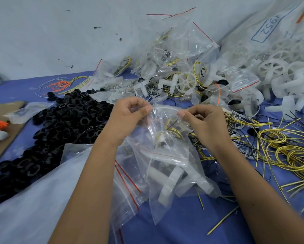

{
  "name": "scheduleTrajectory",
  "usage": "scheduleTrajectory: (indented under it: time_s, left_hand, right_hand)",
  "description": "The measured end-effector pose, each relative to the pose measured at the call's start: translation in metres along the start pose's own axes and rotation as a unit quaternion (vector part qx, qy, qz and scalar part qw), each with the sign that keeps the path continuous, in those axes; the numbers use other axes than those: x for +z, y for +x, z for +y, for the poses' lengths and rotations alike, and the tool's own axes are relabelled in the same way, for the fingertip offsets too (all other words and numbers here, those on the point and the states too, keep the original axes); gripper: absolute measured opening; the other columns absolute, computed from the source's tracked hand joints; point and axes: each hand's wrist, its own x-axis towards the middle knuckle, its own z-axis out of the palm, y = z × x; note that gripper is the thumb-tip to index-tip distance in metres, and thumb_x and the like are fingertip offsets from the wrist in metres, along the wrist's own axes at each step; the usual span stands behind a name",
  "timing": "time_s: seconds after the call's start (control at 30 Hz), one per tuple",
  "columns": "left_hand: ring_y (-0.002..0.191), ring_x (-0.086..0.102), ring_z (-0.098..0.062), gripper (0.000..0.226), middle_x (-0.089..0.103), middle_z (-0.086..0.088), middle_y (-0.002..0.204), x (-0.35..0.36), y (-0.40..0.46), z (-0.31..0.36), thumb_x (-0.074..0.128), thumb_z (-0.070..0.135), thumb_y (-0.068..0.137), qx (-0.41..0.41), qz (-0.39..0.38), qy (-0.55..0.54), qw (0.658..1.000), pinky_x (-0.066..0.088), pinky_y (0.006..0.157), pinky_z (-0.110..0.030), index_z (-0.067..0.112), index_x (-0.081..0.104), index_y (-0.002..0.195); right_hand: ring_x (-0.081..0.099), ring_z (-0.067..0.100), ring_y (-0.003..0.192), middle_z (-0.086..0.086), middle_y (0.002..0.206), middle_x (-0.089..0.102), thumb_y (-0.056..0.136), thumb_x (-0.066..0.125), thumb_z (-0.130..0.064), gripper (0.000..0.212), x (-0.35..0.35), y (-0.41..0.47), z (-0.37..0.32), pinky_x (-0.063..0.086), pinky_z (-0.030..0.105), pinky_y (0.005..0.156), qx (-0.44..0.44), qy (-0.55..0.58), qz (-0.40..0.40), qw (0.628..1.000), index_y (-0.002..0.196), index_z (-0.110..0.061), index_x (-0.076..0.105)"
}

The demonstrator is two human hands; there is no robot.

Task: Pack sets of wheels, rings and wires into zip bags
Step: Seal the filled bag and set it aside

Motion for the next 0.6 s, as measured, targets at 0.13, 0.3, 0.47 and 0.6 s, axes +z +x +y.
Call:
scheduleTrajectory:
  time_s: [0.13, 0.3, 0.47, 0.6]
  left_hand:
    - [0.053, 0.055, -0.008, 0.013, 0.065, 0.004, 0.062, 0.016, 0.005, 0.006, 0.067, 0.007, 0.096, 0.033, 0.087, -0.088, 0.992, 0.048, 0.052, -0.021, 0.013, 0.071, 0.085]
    - [0.057, 0.054, -0.005, 0.012, 0.063, 0.006, 0.065, 0.029, 0.011, 0.003, 0.068, 0.005, 0.096, 0.042, 0.174, -0.103, 0.978, 0.048, 0.059, -0.024, 0.012, 0.069, 0.086]
    - [0.081, 0.065, -0.018, 0.017, 0.073, -0.009, 0.095, 0.024, 0.014, 0.001, 0.059, 0.023, 0.103, -0.087, 0.173, -0.178, 0.965, 0.054, 0.073, -0.032, 0.009, 0.069, 0.103]
    - [0.094, 0.069, -0.025, 0.053, 0.072, -0.013, 0.113, 0.023, 0.016, 0.006, 0.040, 0.048, 0.106, -0.130, 0.102, -0.281, 0.945, 0.059, 0.071, -0.037, 0.008, 0.056, 0.135]
  right_hand:
    - [0.070, 0.014, 0.084, 0.000, 0.092, 0.076, 0.086, 0.053, -0.077, 0.071, 0.002, -0.006, -0.009, 0.055, 0.034, 0.081, 0.088, 0.035, -0.228, 0.969, 0.099, -0.011, 0.073]
    - [0.067, 0.008, 0.060, -0.004, 0.067, 0.070, 0.075, 0.083, -0.050, 0.022, 0.000, -0.012, -0.022, 0.051, 0.021, 0.052, 0.131, 0.019, -0.388, 0.912, 0.079, -0.031, 0.074]
    - [0.058, 0.036, 0.081, 0.026, 0.089, 0.065, 0.080, 0.081, -0.028, 0.039, -0.002, 0.003, -0.018, 0.046, 0.046, 0.069, 0.229, 0.171, -0.250, 0.925, 0.101, 0.003, 0.071]
    - [0.061, 0.034, 0.087, 0.028, 0.104, 0.063, 0.095, 0.067, -0.010, 0.041, 0.006, 0.072, -0.026, 0.059, 0.042, 0.060, 0.268, 0.245, -0.074, 0.929, 0.124, 0.015, 0.055]
